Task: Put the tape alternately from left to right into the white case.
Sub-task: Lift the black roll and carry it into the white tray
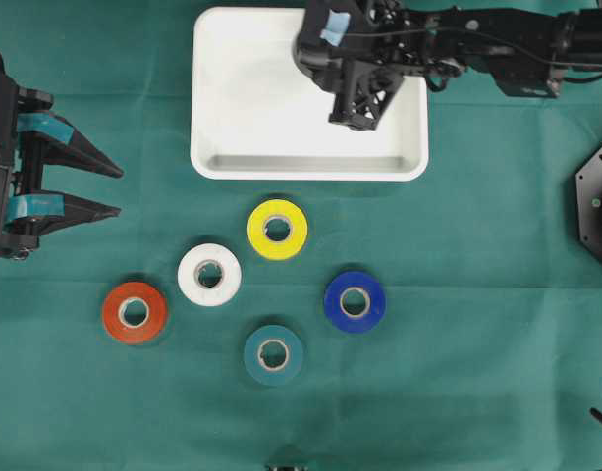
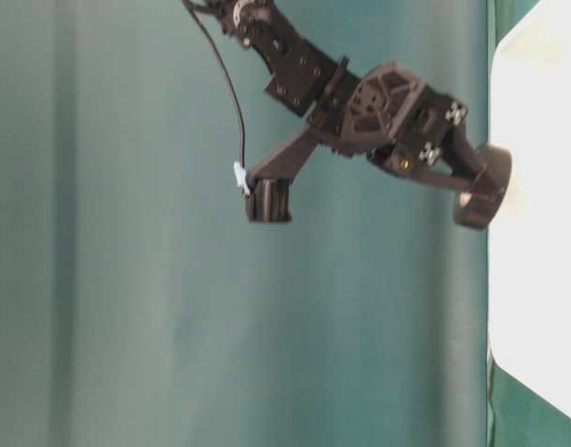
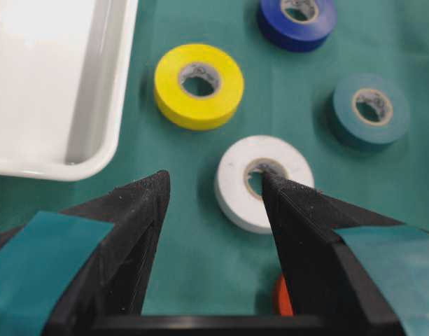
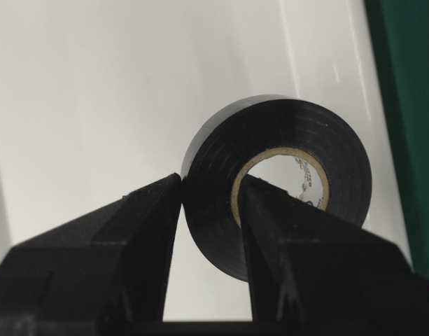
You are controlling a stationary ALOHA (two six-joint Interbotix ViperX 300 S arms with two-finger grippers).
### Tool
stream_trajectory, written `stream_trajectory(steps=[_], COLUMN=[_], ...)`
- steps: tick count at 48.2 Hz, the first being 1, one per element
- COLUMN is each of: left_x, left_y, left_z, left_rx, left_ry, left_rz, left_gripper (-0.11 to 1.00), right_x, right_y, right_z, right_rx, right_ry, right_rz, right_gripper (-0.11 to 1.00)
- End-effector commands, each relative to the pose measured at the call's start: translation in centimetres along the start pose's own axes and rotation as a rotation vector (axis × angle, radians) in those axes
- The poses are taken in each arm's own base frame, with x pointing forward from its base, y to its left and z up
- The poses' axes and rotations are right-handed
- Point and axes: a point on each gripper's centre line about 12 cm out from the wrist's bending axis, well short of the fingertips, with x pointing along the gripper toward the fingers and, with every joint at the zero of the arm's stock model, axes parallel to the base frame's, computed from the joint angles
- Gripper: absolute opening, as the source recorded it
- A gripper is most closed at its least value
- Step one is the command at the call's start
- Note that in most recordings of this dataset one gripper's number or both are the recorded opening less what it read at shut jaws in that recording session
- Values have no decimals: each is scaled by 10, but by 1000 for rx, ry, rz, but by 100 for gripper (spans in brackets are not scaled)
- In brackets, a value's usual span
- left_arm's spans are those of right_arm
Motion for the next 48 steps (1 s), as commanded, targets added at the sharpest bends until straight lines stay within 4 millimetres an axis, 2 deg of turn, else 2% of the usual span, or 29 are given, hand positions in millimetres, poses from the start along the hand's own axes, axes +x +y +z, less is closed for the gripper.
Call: stream_trajectory(steps=[1, 27, 48], left_x=[-1, -1, -1], left_y=[-2, -2, -2], left_z=[5, 6, 5], left_rx=[1, 1, 1], left_ry=[-20, -26, -25], left_rz=[-8, -9, -9], left_gripper=[58, 58, 58], right_x=[-4, 25, 27], right_y=[-1, -9, -9], right_z=[18, -4, -6], right_rx=[-3, 3, 12], right_ry=[-51, -20, -14], right_rz=[-2, -10, -9], right_gripper=[1, 1, 1])
